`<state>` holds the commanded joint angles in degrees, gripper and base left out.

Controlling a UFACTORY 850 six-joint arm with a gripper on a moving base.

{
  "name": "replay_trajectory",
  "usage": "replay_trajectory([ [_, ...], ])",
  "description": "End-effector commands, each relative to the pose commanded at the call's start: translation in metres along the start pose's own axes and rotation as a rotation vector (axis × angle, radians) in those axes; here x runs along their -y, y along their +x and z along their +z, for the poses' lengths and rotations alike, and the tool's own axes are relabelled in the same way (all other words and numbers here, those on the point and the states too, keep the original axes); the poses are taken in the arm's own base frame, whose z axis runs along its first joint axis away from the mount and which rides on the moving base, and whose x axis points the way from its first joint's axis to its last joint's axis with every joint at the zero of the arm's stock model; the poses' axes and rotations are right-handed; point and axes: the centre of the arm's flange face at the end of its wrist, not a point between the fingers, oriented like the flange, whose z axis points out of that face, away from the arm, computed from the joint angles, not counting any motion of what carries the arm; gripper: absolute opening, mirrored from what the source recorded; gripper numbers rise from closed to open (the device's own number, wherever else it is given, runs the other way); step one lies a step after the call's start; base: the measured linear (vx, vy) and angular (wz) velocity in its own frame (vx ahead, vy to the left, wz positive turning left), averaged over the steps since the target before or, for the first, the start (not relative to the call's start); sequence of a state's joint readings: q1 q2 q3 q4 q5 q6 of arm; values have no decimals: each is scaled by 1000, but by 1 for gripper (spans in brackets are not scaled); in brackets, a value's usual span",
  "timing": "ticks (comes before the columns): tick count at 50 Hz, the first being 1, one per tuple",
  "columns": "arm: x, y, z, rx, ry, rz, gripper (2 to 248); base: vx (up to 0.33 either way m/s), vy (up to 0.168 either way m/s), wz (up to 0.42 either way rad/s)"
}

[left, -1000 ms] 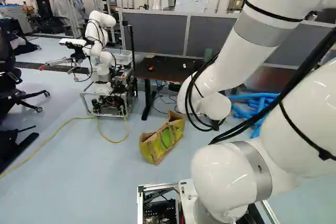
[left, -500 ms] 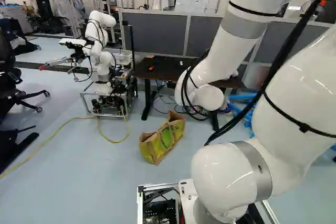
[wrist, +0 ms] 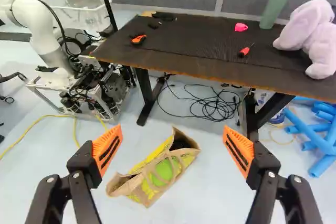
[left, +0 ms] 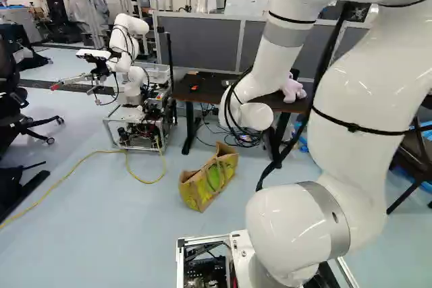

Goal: Pick up the bag on the ground and place it on the table

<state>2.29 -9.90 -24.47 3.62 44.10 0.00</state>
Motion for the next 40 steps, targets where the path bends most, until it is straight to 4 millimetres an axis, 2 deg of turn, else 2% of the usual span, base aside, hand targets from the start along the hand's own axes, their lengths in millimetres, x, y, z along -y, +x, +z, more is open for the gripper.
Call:
replay_trajectory([
  [40, 23, -11, 99, 172, -74, 96, 247, 0, 0, 0],
])
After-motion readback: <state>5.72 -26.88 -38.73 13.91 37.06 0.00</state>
